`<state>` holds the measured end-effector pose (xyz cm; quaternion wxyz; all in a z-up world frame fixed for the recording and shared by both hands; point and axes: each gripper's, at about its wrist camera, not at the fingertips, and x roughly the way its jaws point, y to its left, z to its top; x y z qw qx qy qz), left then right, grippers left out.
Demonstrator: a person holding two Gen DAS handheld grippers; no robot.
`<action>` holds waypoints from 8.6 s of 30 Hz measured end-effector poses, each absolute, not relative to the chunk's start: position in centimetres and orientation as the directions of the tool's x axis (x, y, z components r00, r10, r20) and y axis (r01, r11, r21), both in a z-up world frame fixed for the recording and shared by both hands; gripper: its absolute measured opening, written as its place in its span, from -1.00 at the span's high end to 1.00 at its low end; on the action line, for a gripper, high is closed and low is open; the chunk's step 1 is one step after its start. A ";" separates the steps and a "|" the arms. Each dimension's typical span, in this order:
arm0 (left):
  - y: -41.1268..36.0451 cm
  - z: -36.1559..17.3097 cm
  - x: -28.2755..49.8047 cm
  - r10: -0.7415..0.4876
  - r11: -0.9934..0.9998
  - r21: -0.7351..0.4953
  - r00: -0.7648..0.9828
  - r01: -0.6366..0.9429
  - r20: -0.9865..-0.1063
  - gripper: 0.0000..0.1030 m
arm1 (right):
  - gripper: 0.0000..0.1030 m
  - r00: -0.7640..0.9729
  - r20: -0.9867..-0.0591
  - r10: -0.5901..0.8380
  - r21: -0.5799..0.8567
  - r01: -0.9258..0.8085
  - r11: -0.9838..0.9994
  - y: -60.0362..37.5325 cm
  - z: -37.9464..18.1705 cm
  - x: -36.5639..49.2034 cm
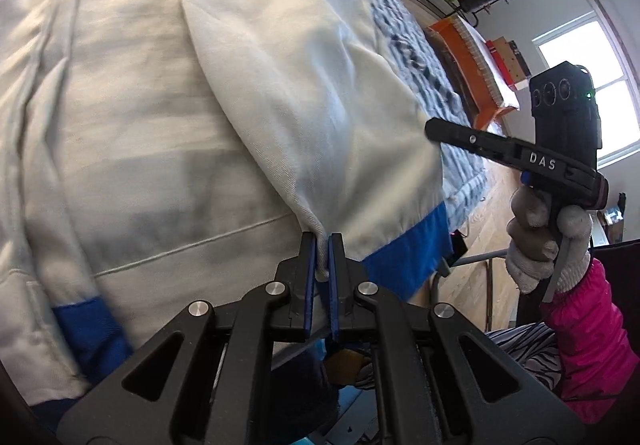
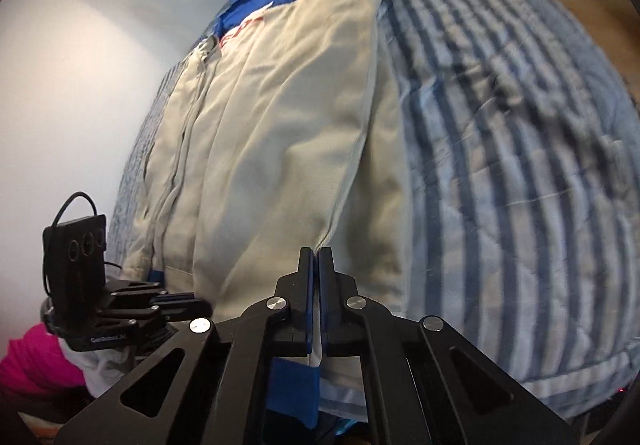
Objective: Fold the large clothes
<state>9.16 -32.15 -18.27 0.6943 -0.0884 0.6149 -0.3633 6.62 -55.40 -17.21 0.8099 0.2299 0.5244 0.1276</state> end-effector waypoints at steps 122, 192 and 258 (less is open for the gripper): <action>-7.0 -1.9 20.9 -0.395 0.918 -0.328 0.603 0.223 -0.693 0.28 | 0.88 0.449 -0.887 0.110 -0.278 -0.708 0.649 -23.3 -13.3 9.0; -8.4 -18.9 15.9 -0.547 0.835 -0.530 0.125 0.146 -0.828 -0.41 | 0.05 0.450 -0.848 0.278 0.289 -0.047 0.956 -42.5 -10.6 9.6; -7.7 -7.5 20.8 -0.652 0.741 -0.663 0.345 0.104 -0.675 0.82 | 0.90 0.395 -0.700 0.595 0.619 -0.081 0.781 -44.5 -11.2 15.8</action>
